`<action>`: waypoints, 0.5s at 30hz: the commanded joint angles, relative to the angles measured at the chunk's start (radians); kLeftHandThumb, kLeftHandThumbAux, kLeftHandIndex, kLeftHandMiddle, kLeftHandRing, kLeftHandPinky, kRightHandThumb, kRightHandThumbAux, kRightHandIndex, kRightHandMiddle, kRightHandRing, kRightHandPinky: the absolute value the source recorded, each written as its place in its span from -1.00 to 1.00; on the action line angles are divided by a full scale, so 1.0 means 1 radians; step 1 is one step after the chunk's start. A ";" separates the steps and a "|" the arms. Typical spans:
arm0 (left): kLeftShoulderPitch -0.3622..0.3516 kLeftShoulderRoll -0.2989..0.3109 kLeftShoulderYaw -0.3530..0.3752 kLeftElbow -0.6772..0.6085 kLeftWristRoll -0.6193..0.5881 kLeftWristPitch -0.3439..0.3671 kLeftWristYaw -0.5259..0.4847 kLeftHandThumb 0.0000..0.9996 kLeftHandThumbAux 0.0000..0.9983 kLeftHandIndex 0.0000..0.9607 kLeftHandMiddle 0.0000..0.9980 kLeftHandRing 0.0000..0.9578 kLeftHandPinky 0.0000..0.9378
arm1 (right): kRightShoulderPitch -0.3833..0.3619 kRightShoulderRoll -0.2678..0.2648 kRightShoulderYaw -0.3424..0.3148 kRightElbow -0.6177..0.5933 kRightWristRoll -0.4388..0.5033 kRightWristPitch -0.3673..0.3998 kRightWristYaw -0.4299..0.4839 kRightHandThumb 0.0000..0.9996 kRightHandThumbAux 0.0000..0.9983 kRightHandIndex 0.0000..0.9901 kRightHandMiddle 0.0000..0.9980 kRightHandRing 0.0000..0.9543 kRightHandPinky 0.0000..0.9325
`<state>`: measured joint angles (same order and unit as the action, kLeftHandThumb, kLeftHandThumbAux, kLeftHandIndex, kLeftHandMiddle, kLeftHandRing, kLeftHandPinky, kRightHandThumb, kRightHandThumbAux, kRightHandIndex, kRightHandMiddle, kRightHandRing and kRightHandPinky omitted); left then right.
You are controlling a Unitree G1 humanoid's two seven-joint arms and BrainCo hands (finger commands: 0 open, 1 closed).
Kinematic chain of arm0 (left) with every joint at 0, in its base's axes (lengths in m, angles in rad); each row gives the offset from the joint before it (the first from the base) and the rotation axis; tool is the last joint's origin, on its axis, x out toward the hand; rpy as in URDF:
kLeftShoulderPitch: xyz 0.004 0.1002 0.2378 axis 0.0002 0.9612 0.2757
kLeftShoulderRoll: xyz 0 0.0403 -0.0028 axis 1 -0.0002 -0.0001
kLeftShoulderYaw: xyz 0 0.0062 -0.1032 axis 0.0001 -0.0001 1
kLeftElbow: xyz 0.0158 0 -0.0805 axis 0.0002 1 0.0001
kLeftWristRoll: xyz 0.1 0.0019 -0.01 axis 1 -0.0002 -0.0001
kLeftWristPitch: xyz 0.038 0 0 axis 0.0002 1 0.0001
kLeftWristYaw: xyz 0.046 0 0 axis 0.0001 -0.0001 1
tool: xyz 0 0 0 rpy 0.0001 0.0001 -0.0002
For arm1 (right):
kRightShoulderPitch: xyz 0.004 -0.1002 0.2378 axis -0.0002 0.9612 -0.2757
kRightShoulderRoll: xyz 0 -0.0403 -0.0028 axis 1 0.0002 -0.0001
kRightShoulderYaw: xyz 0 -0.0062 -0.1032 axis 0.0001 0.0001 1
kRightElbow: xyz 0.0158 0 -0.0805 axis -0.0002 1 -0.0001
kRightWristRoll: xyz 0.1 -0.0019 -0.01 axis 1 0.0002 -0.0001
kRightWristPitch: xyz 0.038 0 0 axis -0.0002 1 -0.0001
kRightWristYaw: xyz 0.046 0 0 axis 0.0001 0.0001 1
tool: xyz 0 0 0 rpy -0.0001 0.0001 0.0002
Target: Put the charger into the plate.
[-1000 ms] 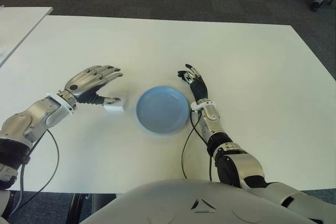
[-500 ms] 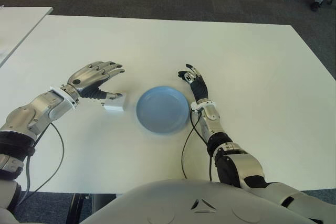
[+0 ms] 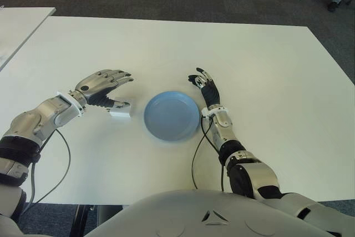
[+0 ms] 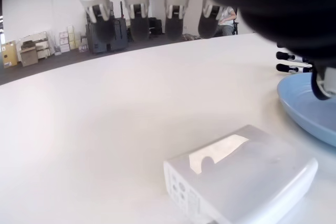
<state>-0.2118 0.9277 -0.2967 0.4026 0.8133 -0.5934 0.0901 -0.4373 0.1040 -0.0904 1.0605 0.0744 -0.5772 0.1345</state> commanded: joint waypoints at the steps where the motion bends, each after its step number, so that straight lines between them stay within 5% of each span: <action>1: -0.009 0.003 -0.023 0.035 -0.001 -0.023 -0.046 -0.50 -0.57 -1.00 -1.00 -1.00 -1.00 | 0.031 0.031 -0.004 0.029 0.006 0.036 -0.005 -1.00 0.02 -0.70 -0.27 -0.39 -0.63; 15: -0.048 -0.002 -0.068 0.135 -0.003 -0.093 -0.136 -0.45 -0.61 -1.00 -1.00 -1.00 -1.00 | 0.032 0.024 0.002 0.024 -0.001 0.042 -0.013 -1.00 -0.01 -0.70 -0.27 -0.37 -0.64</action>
<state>-0.2426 0.9279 -0.3449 0.5207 0.8081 -0.6729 -0.0165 -0.4371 0.1038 -0.0880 1.0577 0.0739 -0.5769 0.1296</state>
